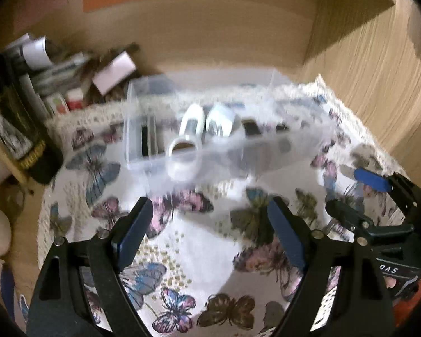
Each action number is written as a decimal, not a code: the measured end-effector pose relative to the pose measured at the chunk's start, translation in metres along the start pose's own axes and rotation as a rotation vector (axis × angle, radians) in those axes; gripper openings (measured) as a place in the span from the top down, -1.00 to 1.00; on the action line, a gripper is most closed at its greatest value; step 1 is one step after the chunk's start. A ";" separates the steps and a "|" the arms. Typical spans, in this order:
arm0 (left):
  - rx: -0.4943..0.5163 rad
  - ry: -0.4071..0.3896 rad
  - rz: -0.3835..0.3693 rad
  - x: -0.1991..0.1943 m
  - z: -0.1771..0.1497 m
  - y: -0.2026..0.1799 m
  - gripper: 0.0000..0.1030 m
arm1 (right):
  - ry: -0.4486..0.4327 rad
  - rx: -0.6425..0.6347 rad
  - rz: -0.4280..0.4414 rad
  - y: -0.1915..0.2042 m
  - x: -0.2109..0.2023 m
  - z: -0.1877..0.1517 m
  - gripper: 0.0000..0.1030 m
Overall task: Organize rigid objects
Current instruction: 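Lower the right tool onto the silver key and close its fingers on it, then lift the silver key with the right tool and carry it over the box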
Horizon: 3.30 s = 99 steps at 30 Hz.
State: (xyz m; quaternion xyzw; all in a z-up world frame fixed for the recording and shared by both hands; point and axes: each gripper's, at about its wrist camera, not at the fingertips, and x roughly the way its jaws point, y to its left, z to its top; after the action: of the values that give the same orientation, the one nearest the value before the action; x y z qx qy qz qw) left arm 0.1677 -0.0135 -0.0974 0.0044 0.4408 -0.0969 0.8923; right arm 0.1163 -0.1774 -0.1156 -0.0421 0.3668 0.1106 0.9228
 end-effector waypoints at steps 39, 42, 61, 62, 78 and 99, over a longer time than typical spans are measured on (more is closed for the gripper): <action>0.204 0.152 -0.101 0.059 -0.015 -0.061 0.67 | 0.114 0.056 0.039 -0.019 0.013 -0.038 -0.08; 0.187 0.154 -0.100 0.056 -0.016 -0.056 0.68 | 0.123 0.021 0.025 -0.015 0.017 -0.037 -0.08; 0.114 0.108 -0.107 0.030 -0.012 -0.033 0.67 | 0.077 -0.009 0.026 -0.009 0.012 -0.026 0.56; 0.109 0.098 -0.106 0.026 -0.011 -0.032 0.67 | 0.066 -0.009 0.018 -0.009 0.009 -0.025 0.56; 0.060 -0.064 -0.091 -0.025 0.008 -0.021 0.67 | -0.120 -0.019 0.024 -0.001 -0.036 0.006 0.57; 0.053 -0.192 -0.049 -0.049 0.050 -0.005 0.67 | -0.323 -0.037 0.049 0.010 -0.062 0.069 0.57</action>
State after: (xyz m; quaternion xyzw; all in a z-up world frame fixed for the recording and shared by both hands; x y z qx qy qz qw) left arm 0.1773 -0.0144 -0.0280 0.0080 0.3507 -0.1301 0.9274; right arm 0.1162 -0.1672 -0.0226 -0.0320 0.2123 0.1452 0.9658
